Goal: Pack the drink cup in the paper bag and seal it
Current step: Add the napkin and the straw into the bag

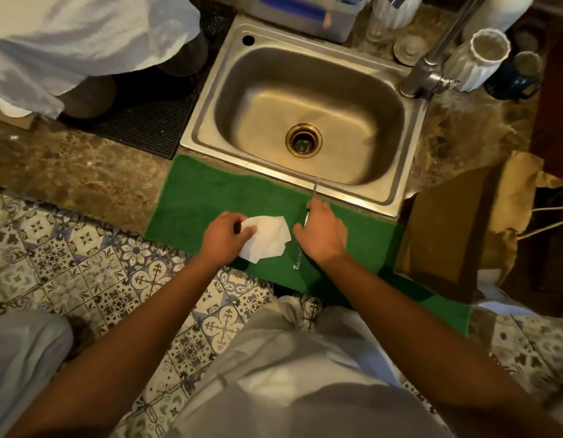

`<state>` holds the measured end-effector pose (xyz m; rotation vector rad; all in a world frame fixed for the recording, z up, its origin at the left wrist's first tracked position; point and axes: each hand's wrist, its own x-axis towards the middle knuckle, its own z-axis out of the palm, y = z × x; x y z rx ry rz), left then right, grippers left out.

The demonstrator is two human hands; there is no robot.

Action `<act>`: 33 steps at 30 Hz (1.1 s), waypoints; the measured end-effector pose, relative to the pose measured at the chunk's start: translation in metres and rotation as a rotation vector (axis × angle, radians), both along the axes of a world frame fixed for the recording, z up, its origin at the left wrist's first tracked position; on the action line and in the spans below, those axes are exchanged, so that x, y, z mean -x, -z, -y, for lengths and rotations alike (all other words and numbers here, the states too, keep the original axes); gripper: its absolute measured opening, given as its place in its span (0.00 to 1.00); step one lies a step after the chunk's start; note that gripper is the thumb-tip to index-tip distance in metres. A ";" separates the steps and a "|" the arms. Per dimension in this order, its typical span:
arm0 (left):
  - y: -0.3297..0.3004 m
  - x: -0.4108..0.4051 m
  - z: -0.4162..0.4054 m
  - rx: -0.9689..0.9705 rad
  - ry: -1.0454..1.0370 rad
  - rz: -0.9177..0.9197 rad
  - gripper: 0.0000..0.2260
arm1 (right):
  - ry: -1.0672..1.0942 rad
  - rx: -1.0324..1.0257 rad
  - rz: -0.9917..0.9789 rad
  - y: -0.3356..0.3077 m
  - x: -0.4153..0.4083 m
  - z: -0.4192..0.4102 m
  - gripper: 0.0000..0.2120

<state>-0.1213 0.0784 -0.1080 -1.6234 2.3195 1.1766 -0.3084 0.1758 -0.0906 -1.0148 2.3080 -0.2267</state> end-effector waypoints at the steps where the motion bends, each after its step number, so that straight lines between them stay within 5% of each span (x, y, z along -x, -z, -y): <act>1: -0.001 0.000 0.000 -0.007 -0.018 -0.020 0.12 | -0.004 -0.029 -0.022 0.001 0.002 -0.001 0.22; 11: -0.036 0.002 0.006 -0.153 -0.184 -0.345 0.05 | 0.057 -0.148 -0.040 0.007 0.004 0.006 0.12; 15: -0.064 0.006 0.009 -0.184 -0.165 -0.520 0.25 | 0.058 -0.127 -0.007 -0.012 0.012 0.000 0.13; 18: -0.090 0.019 0.009 -0.192 -0.109 -0.624 0.31 | 0.095 0.015 -0.014 -0.038 0.022 -0.021 0.08; 23: -0.139 0.067 0.000 -0.140 0.004 -0.765 0.27 | 0.208 0.241 -0.012 -0.112 0.047 -0.067 0.06; 33: -0.190 0.180 -0.059 -0.003 0.249 -0.768 0.22 | 0.485 0.868 0.099 -0.250 0.091 -0.188 0.05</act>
